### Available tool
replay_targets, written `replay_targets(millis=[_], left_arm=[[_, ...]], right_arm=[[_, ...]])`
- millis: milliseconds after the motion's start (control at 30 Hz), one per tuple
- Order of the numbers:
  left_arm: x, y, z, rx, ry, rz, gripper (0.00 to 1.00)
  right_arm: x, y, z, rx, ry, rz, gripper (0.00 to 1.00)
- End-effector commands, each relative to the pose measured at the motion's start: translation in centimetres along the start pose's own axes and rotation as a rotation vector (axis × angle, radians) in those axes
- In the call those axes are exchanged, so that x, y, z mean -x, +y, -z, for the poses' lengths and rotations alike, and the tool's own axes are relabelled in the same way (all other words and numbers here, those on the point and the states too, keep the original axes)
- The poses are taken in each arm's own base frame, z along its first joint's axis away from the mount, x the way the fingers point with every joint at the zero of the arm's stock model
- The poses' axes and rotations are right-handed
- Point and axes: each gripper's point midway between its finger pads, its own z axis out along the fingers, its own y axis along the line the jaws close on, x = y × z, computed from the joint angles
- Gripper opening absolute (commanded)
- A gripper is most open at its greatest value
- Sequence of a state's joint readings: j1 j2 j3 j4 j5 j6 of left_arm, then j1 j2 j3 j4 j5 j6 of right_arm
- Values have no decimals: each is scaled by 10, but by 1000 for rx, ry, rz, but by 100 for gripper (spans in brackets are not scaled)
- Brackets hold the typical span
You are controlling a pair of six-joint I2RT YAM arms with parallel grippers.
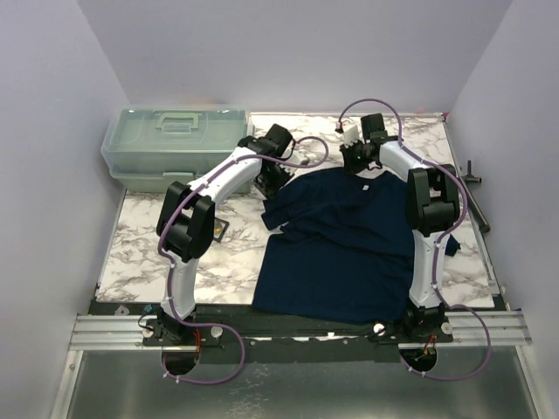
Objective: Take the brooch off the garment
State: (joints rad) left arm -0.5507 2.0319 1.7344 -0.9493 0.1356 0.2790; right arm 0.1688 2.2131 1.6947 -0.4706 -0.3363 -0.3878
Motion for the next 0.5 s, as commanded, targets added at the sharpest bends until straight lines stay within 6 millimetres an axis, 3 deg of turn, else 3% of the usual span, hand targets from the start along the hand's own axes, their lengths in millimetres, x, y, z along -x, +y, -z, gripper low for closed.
replay_targets(millis=[0, 167, 467], left_arm=[[17, 47, 6, 193, -4, -11, 0], [36, 80, 2, 314, -25, -35, 0], [63, 142, -19, 510, -42, -56, 0]], right_arm=[[46, -33, 13, -171, -137, 37, 1], [71, -60, 16, -297, -208, 45, 1], [89, -88, 3, -394, -260, 51, 1]])
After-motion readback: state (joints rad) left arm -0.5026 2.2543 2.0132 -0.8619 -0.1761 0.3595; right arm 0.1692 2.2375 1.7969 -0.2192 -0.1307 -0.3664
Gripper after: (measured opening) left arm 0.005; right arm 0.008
